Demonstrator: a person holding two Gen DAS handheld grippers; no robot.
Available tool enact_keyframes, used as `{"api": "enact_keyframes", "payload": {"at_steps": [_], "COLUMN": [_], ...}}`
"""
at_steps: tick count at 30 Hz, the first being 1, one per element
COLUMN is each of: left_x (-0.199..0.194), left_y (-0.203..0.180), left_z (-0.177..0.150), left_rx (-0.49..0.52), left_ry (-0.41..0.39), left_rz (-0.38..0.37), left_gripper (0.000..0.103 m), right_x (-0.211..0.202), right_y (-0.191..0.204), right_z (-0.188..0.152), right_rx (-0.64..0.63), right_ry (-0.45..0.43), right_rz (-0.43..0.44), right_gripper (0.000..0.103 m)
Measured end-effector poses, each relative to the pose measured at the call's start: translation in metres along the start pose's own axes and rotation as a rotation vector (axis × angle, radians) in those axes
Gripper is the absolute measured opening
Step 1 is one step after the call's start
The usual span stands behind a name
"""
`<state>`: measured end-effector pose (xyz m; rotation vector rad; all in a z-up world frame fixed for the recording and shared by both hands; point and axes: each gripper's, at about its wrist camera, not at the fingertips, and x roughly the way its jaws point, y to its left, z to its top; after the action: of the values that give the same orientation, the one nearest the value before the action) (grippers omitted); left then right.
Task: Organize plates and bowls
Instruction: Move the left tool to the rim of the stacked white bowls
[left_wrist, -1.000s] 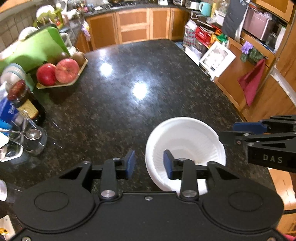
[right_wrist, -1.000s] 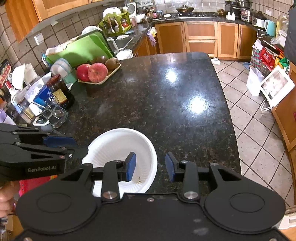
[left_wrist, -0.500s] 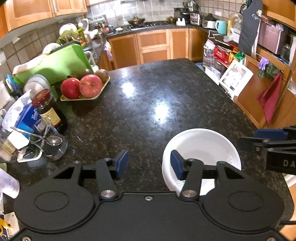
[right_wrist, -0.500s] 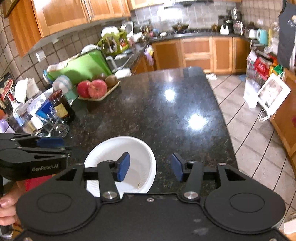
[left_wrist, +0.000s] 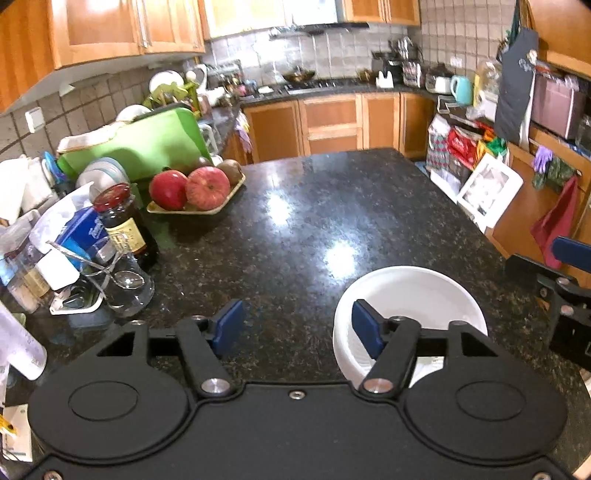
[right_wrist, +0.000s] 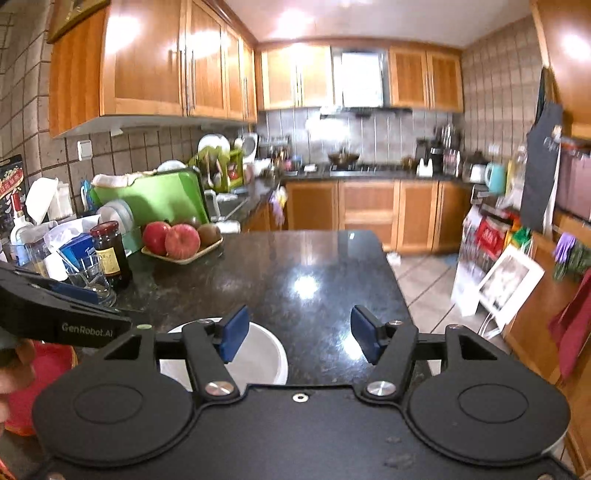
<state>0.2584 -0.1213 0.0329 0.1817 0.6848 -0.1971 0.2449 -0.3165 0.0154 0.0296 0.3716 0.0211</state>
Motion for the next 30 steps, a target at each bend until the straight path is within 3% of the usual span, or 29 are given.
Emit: {"api": "enact_keyframes", "payload": {"at_steps": [9, 30], "left_x": [-0.015, -0.023], "left_y": [0.000, -0.025], "left_z": [-0.018, -0.046], "left_rx": [-0.054, -0.118], "left_ry": [-0.069, -0.078], "left_rz": [0.029, 0.111], "left_gripper": [0.072, 0.072], "right_x": [-0.020, -0.006], "right_y": [0.010, -0.014], "right_z": [-0.018, -0.043], "right_rx": [-0.044, 0.083], "right_ry": [-0.090, 0.021], "right_rz": [0.018, 0.172], "right_gripper": [0.065, 0.065]}}
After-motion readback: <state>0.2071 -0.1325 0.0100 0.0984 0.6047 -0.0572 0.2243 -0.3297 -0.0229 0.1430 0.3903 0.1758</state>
